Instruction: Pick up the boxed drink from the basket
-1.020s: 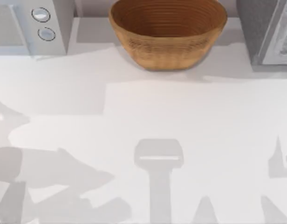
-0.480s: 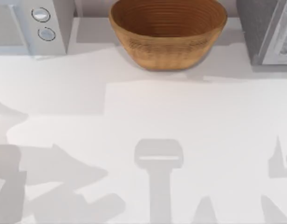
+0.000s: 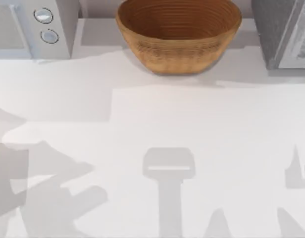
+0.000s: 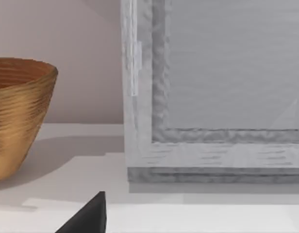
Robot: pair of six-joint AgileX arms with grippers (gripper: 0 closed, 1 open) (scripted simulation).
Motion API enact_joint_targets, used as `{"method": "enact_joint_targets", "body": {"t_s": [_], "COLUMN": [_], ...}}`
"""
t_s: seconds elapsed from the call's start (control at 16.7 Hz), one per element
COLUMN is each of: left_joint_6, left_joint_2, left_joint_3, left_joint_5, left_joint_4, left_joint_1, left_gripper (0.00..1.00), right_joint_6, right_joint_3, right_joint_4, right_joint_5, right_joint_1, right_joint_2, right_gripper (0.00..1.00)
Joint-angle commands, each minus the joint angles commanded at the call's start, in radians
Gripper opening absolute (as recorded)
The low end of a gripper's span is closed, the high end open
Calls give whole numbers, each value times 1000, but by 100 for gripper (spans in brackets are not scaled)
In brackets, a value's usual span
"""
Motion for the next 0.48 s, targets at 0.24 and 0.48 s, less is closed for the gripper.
{"method": "enact_joint_targets", "body": {"t_s": [0.24,0.48], "left_joint_6": [-7,-12], "left_joint_2": [138,152], "left_joint_3": [35,43], "left_joint_5": [30,36], "left_joint_4": [111,126], "left_joint_1": [26,32], "left_gripper": [0,0], "right_joint_6": [0,0], "right_joint_3": [0,0], "right_joint_4": [0,0], "right_joint_5": [0,0], "right_joint_1": [0,0], "right_joint_2": [0,0], "right_gripper": [100,100]}}
